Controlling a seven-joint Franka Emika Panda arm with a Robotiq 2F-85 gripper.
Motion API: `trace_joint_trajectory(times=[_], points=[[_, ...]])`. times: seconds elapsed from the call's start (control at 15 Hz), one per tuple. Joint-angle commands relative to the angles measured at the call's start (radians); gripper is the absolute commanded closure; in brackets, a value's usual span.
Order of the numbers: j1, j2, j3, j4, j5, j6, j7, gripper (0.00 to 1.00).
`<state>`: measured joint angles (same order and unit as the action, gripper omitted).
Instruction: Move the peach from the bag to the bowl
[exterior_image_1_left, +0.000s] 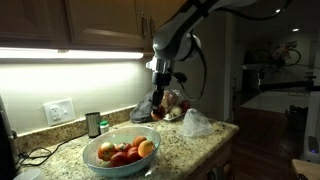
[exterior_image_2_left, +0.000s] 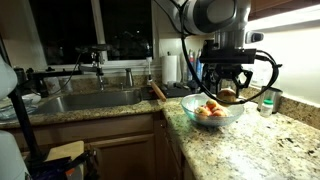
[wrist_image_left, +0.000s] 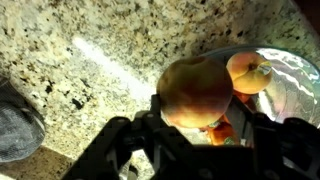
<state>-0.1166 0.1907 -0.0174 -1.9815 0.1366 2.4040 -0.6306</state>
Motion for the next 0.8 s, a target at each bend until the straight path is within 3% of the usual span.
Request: trace_joint_trajectory(times=[0.0,0.73], points=[[-0.011,0.077,0.015,0.125,0.010,-0.070,-0.012,0.59],[-0.027,0.177,0.038,0.297,0.012,-0.290,-0.045,0.59]])
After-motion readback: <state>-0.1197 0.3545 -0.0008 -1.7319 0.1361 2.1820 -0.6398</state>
